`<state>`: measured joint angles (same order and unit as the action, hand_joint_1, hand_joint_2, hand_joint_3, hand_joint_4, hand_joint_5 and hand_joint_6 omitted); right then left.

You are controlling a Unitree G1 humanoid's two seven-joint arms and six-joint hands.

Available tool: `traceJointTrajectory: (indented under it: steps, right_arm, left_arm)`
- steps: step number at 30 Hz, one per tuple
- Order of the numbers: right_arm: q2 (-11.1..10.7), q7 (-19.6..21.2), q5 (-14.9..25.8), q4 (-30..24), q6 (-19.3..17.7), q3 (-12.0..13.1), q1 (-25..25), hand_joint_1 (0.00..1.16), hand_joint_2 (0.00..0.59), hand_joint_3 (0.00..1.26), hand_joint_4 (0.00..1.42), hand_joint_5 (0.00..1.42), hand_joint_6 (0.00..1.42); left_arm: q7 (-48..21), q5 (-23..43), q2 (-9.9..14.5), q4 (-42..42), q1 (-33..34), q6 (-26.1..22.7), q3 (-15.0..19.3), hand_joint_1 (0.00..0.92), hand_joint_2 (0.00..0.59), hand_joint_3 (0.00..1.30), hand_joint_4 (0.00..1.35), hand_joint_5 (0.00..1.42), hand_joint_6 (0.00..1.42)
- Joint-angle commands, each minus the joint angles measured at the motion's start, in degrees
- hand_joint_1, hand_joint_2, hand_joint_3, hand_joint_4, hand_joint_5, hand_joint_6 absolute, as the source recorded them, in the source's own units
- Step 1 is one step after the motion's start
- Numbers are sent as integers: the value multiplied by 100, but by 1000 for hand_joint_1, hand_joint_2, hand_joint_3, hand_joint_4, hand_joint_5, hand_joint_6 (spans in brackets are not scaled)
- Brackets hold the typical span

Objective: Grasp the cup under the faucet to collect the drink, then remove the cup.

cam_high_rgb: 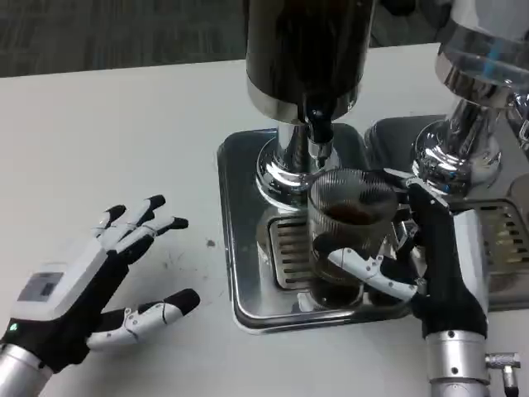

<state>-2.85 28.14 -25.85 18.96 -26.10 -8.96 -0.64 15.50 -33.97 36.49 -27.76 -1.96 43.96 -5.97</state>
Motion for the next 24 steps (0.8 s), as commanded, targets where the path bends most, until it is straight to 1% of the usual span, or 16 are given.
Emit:
traceJointTrajectory:
  steps: [1,3,5,8,10,12,16,20,21,24]
  right_arm:
    - [-36,23,76,-319,-262,78,-106,940,136,467,626,939,1313]
    - [-24,-4,105,-383,-266,82,-142,940,136,467,626,939,1313]
    - [-56,-31,69,-557,-280,77,-226,940,136,467,627,940,1313]
    - [-113,-138,67,-824,-292,80,-369,940,136,467,627,940,1298]
    - [-123,-212,106,-954,-277,82,-465,940,136,467,627,940,1297]
    - [-118,-225,62,-1118,-255,71,-596,940,136,467,627,940,1297]
    - [-128,-300,26,-1420,-238,40,-827,940,136,470,627,940,1297]
    - [-142,-415,-7,-1670,-189,6,-1024,940,136,476,627,940,1297]
    - [-97,-403,21,-1715,-190,8,-1080,940,136,477,627,940,1297]
    - [-62,-359,-106,-1939,-231,-30,-1191,940,136,485,627,940,1310]
  left_arm:
    - [-132,16,69,-48,66,66,-72,21,135,191,0,87,0]
    - [-188,38,66,-70,98,66,-83,4,116,140,0,71,0]
    - [-224,43,67,-70,115,61,-88,0,105,72,0,63,0]
    - [-376,116,89,-92,153,100,-120,0,125,5,0,21,0]
    - [-544,176,129,-138,200,169,-165,0,129,0,0,1,0]
    - [-639,217,165,-169,222,227,-190,0,133,0,0,0,0]
    - [-725,247,268,-137,188,341,-180,0,181,0,0,0,0]
    - [-862,323,369,-99,106,436,-155,0,186,0,0,0,0]
    - [-912,365,385,-114,92,460,-153,0,186,0,0,0,0]
    - [-1455,1030,330,-389,125,596,-183,0,190,0,0,0,0]
